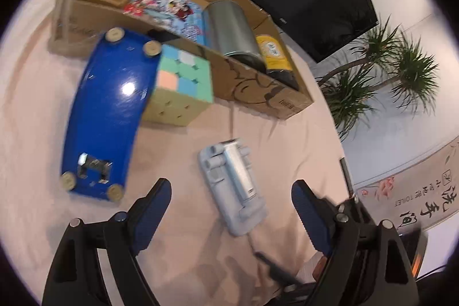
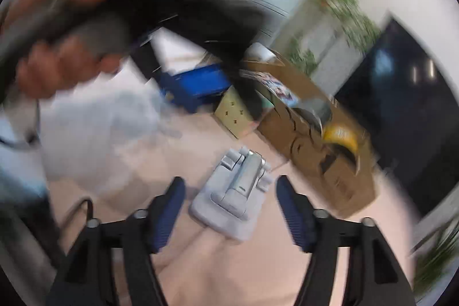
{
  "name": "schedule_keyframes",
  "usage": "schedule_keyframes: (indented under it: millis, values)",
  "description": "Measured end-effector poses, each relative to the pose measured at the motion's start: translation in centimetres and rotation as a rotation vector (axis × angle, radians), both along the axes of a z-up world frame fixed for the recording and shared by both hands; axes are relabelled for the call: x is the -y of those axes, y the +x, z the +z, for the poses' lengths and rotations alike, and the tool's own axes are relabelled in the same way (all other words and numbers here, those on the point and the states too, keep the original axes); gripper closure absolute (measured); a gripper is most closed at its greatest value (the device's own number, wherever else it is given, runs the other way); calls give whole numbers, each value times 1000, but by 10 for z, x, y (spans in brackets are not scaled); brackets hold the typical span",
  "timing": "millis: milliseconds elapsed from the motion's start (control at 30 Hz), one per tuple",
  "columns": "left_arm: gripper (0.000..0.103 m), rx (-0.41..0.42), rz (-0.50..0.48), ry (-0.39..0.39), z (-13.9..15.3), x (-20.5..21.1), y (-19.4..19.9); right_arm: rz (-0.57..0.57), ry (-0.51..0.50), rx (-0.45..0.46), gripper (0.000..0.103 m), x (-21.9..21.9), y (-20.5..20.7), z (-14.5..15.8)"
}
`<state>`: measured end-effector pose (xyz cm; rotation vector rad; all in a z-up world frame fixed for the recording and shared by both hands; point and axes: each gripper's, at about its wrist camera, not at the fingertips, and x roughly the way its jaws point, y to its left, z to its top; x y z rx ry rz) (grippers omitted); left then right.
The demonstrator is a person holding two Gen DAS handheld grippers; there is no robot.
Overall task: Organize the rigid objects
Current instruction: 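Grasp the grey folding stand with both tools and carry it toward the box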
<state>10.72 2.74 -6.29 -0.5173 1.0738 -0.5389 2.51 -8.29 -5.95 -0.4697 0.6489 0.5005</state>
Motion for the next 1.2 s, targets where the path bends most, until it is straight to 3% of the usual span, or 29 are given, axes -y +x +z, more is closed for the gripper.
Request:
schedule_keyframes:
  millis: [100,233,333,467,533,600,633,800,900,1000,1100,1200]
  values:
    - [17,-48,-7,-9,-13,9,4,-124,157,-218,27,23,25,-6]
    - [18,-79,-44,-39,-23,22,7,-208,206,-354,28,28,50,-26]
    - [24,-107,-59,-43,-31,28,12,-277,187,-361,37,29,56,-43]
    - [26,-103,-52,-60,-34,25,10,-303,298,-429,39,44,55,-44]
    - [35,-111,-58,-58,-36,25,9,-310,430,-522,39,56,56,-43]
    - [61,-139,-77,-52,-40,28,9,-304,501,-573,39,57,57,-42]
    - [61,-141,-79,-57,-41,28,8,-300,535,-595,39,57,56,-41]
    - [70,-27,-51,-28,-3,16,5,-269,566,-525,39,43,58,-10]
    - [73,87,-60,29,44,0,30,-235,584,-433,39,29,74,25]
    - [73,151,-86,62,77,-20,74,-222,603,-340,39,11,107,53]
    - [73,123,-105,57,83,-44,126,-242,624,-342,39,-3,152,61]
    - [73,62,-110,42,69,-59,168,-274,624,-391,39,-13,186,53]
